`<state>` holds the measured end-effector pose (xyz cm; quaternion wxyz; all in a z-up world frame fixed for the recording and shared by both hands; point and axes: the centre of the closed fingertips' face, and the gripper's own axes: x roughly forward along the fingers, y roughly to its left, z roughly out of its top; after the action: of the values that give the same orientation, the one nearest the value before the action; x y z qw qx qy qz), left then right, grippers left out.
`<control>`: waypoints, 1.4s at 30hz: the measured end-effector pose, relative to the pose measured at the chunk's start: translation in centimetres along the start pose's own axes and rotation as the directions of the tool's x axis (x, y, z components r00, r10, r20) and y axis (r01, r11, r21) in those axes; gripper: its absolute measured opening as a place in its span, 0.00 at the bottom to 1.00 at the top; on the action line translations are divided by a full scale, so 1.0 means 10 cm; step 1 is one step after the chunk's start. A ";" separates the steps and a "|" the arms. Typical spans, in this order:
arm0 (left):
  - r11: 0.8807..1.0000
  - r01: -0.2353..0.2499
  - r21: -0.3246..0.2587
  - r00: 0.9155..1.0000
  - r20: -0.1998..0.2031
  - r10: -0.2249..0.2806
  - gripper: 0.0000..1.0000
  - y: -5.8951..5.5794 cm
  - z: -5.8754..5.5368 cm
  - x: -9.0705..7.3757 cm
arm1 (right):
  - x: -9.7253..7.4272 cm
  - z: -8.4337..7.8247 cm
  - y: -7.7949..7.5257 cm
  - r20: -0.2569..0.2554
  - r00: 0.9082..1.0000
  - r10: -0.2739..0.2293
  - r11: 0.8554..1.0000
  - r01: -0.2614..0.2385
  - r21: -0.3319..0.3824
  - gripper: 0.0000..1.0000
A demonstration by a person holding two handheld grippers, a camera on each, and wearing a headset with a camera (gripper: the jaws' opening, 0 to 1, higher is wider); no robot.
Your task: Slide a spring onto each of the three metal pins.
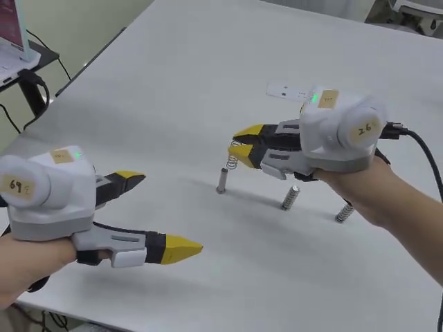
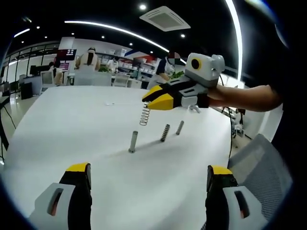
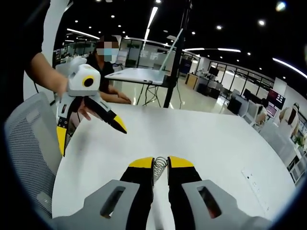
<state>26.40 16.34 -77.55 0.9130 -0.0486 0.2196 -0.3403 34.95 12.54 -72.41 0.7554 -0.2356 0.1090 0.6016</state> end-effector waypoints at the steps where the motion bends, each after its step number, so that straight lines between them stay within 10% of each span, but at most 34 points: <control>1: 1.000 0.000 0.002 1.000 0.000 0.000 0.98 0.00 0.00 0.00 | 0.01 0.00 -0.01 0.000 1.000 -0.001 1.000 0.001 0.002 0.08; 42: 1.000 -0.006 -0.022 1.000 0.010 0.006 0.98 0.01 -0.02 -0.05 | 0.20 -0.18 -0.02 -0.053 0.998 0.016 0.999 -0.015 0.032 0.08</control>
<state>25.98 16.74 -77.55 0.9145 -0.0594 0.2190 -0.3350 35.81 13.33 -74.82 0.7512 -0.2386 0.1404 0.5992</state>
